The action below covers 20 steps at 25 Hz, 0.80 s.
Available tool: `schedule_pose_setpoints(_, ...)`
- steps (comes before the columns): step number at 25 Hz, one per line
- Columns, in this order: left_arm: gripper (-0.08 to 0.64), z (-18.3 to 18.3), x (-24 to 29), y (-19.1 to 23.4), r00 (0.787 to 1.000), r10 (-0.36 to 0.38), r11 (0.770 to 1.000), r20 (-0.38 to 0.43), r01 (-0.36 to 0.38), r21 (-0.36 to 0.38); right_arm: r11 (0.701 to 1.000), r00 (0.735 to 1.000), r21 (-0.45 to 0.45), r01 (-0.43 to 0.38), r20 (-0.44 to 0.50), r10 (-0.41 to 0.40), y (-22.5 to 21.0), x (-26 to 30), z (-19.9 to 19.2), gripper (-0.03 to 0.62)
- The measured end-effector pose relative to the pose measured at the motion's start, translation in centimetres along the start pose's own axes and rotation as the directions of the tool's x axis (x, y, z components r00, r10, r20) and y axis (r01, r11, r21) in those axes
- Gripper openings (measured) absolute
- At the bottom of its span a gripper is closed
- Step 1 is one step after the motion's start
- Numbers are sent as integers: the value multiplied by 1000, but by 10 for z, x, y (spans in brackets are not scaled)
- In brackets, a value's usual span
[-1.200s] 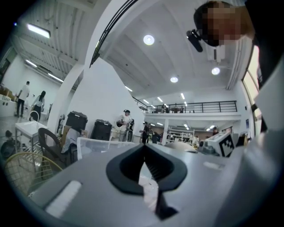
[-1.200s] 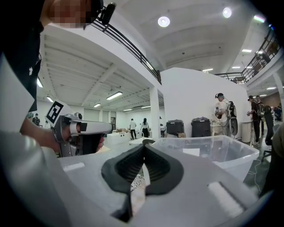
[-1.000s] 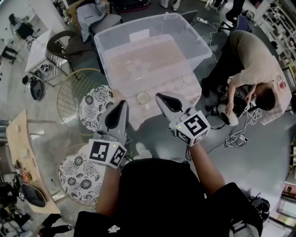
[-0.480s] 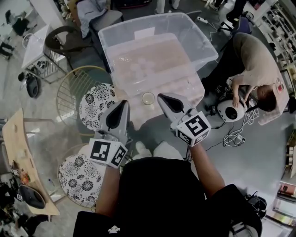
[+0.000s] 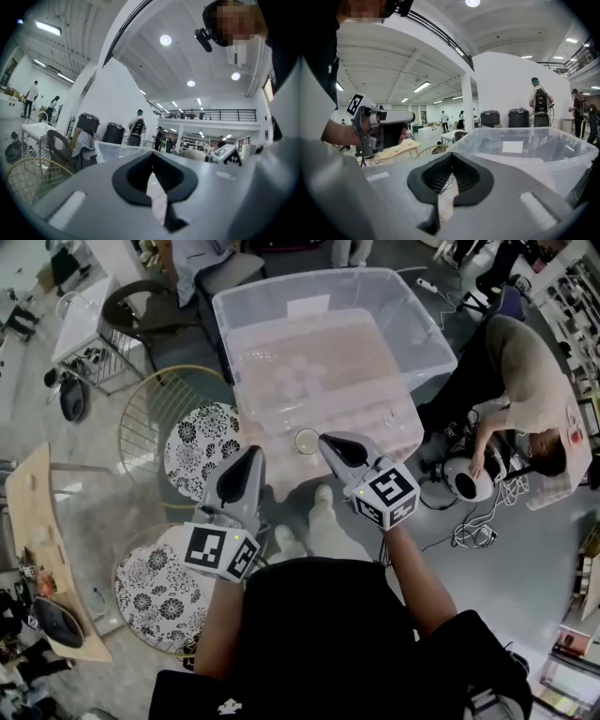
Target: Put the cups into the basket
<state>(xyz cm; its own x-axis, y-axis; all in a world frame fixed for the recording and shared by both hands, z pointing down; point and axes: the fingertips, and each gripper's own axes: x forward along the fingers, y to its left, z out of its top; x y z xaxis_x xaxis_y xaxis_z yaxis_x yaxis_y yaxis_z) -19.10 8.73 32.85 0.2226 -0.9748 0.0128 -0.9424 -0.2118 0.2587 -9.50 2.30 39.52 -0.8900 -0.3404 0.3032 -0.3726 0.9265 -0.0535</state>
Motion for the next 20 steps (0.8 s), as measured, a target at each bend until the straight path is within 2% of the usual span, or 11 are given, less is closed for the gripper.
schedule_pose_setpoints(6, 8, -2, 18, 3, 1000, 27, 1000, -8, -27, 5, 998, 991, 8, -57, -125, 57, -18, 20, -44, 2)
schedule_pose_setpoints(10, 8, -2, 29, 4, 998, 54, 999, -15, -54, 3, 995, 970, 10, -97, -224, 97, -25, 34, -82, 2)
schedule_pose_setpoints(14, 8, -5, 37, 4, 997, 69, 998, -23, -69, 12, 993, 937, -8, -120, -332, 110, -33, 52, -123, 22)
schedule_pose_setpoints(18, 8, -9, 42, 10, 993, 111, 994, -41, -111, 8, 985, 882, -1, -173, -445, 155, -34, 72, -168, 101)
schedule_pose_setpoints(20, 8, -12, 44, 13, 991, 125, 992, -51, -125, 9, 980, 859, 8, -199, -480, 178, -32, 82, -185, 112)
